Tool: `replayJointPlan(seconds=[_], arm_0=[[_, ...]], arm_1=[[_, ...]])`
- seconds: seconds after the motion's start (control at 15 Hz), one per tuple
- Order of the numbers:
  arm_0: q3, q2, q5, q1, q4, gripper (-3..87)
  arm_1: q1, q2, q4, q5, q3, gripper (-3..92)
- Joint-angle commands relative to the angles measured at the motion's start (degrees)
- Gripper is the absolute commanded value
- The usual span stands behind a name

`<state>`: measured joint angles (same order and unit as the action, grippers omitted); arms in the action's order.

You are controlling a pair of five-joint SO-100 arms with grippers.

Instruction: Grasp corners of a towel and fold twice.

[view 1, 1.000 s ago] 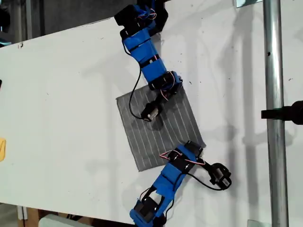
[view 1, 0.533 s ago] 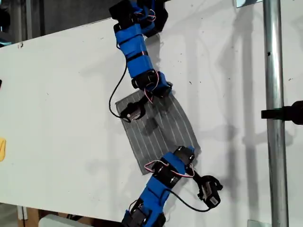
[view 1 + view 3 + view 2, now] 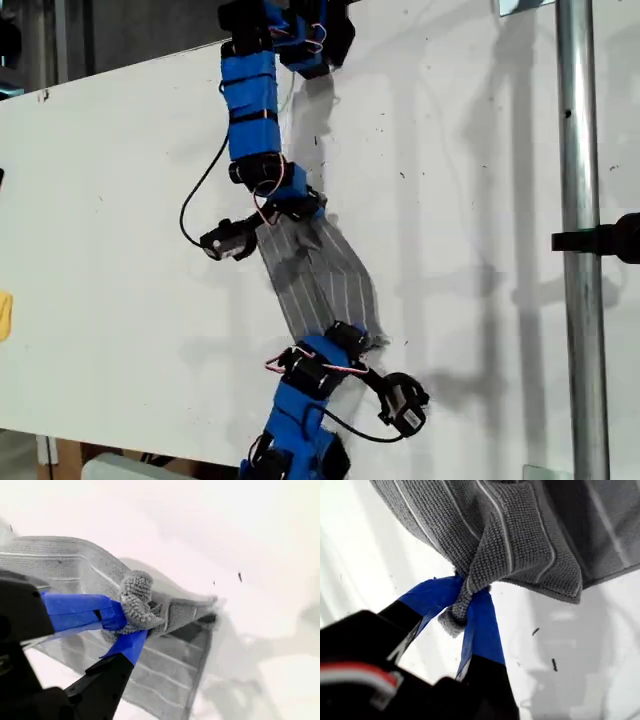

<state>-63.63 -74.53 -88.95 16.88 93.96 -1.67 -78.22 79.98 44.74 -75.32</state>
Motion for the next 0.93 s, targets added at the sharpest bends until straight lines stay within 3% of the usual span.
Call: replayJointPlan(seconds=[0.0, 0.27, 0.47, 0.67, 0.87], arm_0=[[-8.1, -8.4, 2.8, -8.6, 0.8, -2.8], [-25.0, -22.8, 13.1, -26.6, 0.9, -2.8], [-29.4, -30.5, 21.4, -37.6, 1.5, -2.8], [-35.0, -29.2, 21.0, -36.6, -2.5, -2.8], [-38.5, -27.2, 14.2, -31.7, -6.0, -2.6]], arm_1=[[9.2, -0.6, -4.9, -6.9, 2.5, -0.3], [24.2, 7.4, -11.0, -18.8, 10.2, -0.3], [29.5, 6.8, -9.1, -22.4, 15.1, -0.3], [28.0, 5.9, -6.5, -21.2, 10.5, -0.3], [24.8, 9.9, -4.0, -18.5, 8.6, -0.3]])
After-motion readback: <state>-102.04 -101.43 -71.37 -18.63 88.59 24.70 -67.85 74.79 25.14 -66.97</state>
